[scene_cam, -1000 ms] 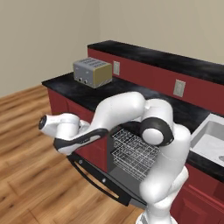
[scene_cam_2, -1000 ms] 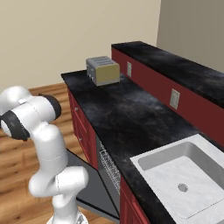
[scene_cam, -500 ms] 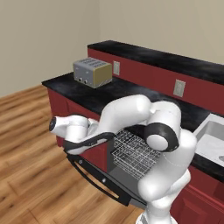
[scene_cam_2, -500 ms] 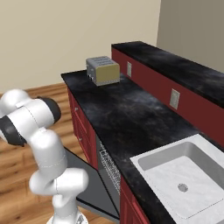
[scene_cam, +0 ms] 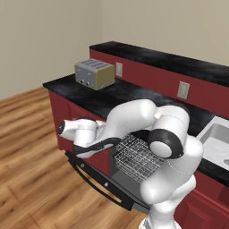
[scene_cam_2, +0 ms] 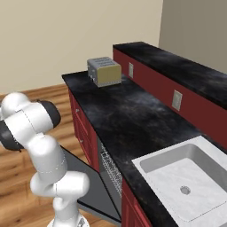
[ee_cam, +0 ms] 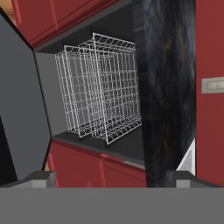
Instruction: Open the dishwasher door and pull out the top rack.
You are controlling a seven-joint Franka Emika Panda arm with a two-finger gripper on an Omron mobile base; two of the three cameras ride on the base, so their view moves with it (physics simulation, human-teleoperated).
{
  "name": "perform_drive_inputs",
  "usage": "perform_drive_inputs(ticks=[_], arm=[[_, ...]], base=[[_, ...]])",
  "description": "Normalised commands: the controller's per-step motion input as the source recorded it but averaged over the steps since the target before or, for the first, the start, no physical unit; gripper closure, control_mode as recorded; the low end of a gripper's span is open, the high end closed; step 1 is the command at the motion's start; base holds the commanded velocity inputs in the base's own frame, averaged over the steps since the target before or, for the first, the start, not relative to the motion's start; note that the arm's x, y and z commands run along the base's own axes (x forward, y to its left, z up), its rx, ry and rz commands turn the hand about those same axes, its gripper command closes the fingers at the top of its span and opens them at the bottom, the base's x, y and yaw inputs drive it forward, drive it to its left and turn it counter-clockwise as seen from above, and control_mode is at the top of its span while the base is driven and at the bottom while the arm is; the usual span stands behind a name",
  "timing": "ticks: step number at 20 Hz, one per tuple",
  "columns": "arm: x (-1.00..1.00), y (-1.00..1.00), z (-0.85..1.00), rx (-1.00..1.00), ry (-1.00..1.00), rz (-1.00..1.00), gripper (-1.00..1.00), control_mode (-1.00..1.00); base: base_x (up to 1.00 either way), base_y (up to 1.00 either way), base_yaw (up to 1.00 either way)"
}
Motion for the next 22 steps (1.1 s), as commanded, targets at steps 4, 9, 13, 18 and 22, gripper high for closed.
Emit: perform_drive_inputs(ticks=[4, 9, 13, 18, 22], arm=[[0.16, -0.24, -0.21, -0.03, 0.00, 0.00, -1.00, -1.00], [0.20, -0.24, -0.28, 0.00, 0.01, 0.00, -1.00, -1.00], [0.24, -0.26, -0.25, 0.00, 0.00, 0.00, -1.00, -1.00], [0.24, -0.27, -0.30, -0.01, 0.00, 0.00, -1.00, -1.00], [0.18, -0.24, -0.36, -0.01, 0.00, 0.00, -1.00, -1.00]], base=[[0.00, 0.00, 0.00], [0.00, 0.00, 0.00], [0.00, 0.00, 0.00], [0.00, 0.00, 0.00], [0.00, 0.00, 0.00]])
